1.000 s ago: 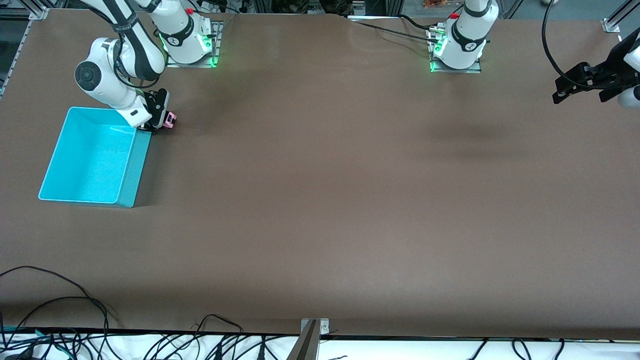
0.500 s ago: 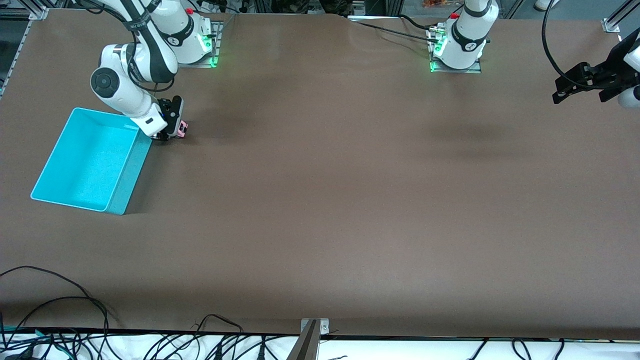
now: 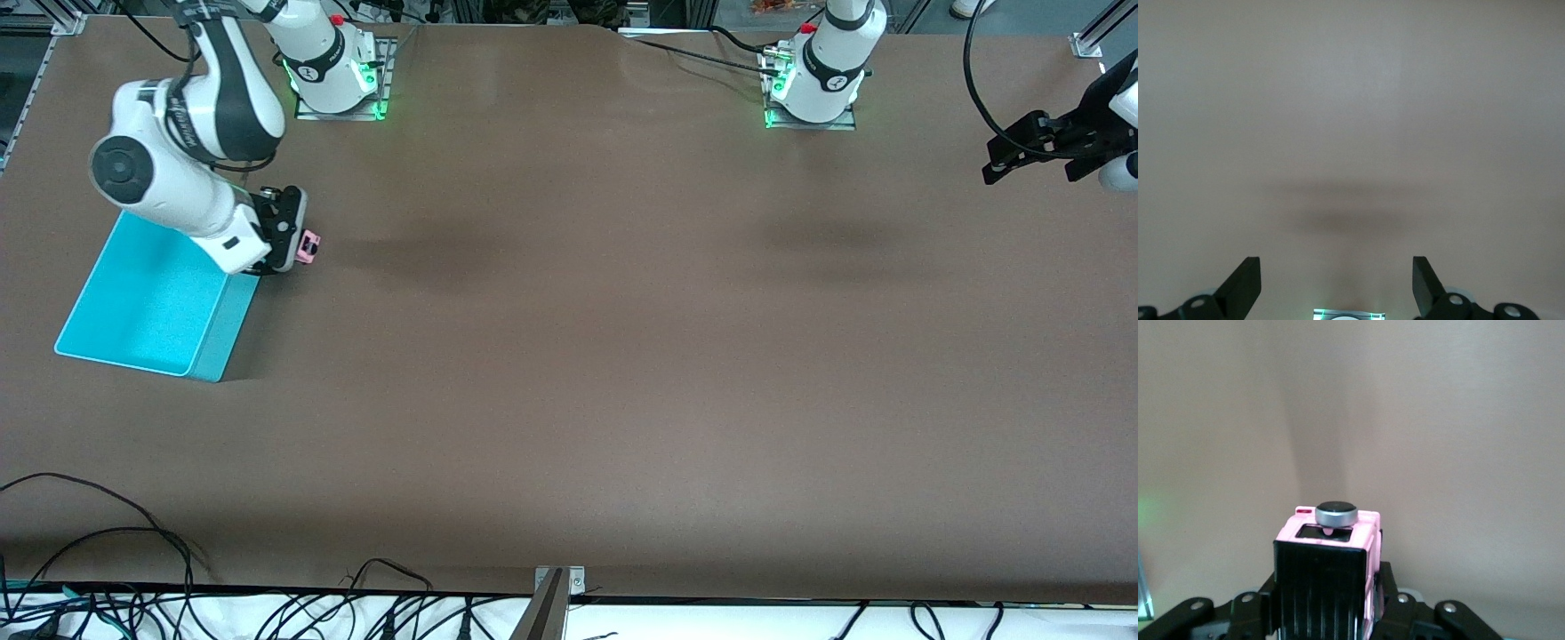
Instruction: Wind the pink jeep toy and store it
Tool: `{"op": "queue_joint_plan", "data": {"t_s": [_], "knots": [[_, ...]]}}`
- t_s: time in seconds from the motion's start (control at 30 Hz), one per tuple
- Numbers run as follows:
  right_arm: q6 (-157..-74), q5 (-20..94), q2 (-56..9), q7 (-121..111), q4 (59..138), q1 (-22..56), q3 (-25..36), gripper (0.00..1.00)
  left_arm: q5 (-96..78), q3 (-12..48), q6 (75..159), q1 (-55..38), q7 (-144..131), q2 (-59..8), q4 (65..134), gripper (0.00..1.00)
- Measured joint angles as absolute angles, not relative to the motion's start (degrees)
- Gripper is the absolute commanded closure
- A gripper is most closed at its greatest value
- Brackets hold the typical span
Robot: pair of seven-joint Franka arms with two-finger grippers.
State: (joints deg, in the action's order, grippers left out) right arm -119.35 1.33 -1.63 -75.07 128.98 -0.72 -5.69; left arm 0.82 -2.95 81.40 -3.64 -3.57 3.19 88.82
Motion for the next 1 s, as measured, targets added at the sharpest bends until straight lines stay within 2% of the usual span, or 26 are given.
{"op": "queue_joint_plan", "data": {"t_s": [0.23,0.67,1.0], "knots": [[-117.59,1.31,-1.73,-79.09,125.89,-0.99,0.76,1.0,0.82,-2.95,81.39,-3.64,-3.57,3.19,88.82,0.0],[-117.78,-0.39,-4.38,-83.85,125.76,-1.53,12.99,1.0,0.82,-2.96,81.38,-3.62,-3.57,3.18,88.82,0.0],[-125.62,-0.42,-11.5,-90.96,127.66,-1.93,19.15,0.97,0.82,-2.99,81.38,-3.61,-3.57,3.18,88.82,0.0]]}}
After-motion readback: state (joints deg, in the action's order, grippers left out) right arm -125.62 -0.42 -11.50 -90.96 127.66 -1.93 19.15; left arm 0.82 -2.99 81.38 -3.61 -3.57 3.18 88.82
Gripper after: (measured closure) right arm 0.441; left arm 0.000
